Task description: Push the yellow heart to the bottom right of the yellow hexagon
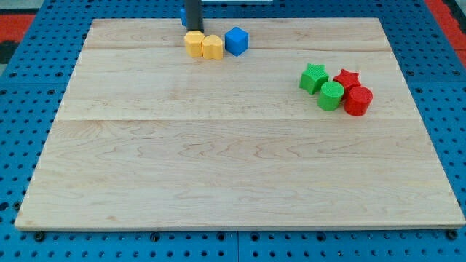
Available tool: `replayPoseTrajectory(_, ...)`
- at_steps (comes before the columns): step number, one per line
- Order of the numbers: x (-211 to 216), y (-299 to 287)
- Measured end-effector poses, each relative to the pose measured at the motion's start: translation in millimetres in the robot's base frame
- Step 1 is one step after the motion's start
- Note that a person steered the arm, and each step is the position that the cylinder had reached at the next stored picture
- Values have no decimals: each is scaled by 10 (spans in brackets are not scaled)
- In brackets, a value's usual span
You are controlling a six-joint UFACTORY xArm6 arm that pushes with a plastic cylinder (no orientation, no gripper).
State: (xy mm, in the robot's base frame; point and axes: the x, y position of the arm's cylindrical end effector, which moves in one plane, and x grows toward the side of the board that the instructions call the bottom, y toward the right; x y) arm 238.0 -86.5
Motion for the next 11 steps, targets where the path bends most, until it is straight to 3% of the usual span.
replayPoseTrajectory(1, 110, -393)
replayPoseTrajectory(2, -461, -809)
replayPoseTrajectory(3, -461, -809)
replayPoseTrajectory(5, -250, 388)
replayPoseTrajectory(6, 126, 475)
replayPoseTrajectory(8, 369, 542)
replayPoseTrajectory(9, 391, 549)
replayPoseTrajectory(11, 228, 1389)
